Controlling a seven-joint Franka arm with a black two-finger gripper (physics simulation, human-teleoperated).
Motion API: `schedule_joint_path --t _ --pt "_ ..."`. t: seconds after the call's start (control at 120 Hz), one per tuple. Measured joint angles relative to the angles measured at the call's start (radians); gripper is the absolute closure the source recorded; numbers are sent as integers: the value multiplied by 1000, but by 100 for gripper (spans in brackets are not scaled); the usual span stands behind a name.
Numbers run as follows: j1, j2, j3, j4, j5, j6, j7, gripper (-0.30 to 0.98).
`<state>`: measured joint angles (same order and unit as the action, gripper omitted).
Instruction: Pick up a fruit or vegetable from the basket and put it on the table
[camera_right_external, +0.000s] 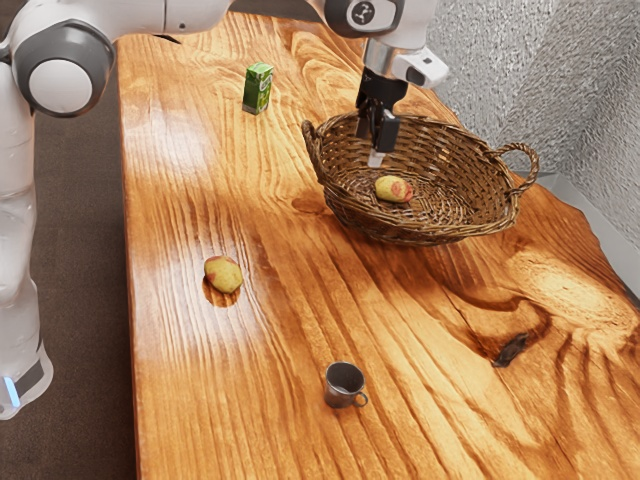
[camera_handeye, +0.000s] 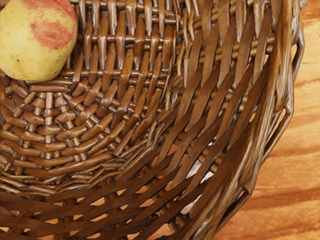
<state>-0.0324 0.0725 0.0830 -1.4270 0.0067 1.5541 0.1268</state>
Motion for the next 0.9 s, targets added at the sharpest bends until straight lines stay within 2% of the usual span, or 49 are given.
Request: schedule_joint_path --t 0.65,0.858,0.9 --pt "1 -3 1 -1 -2 -9 -21 0" --pt "-1 8 2 21 0 -20 -55 0" --pt "-18 17 27 59 2 -24 -61 0"
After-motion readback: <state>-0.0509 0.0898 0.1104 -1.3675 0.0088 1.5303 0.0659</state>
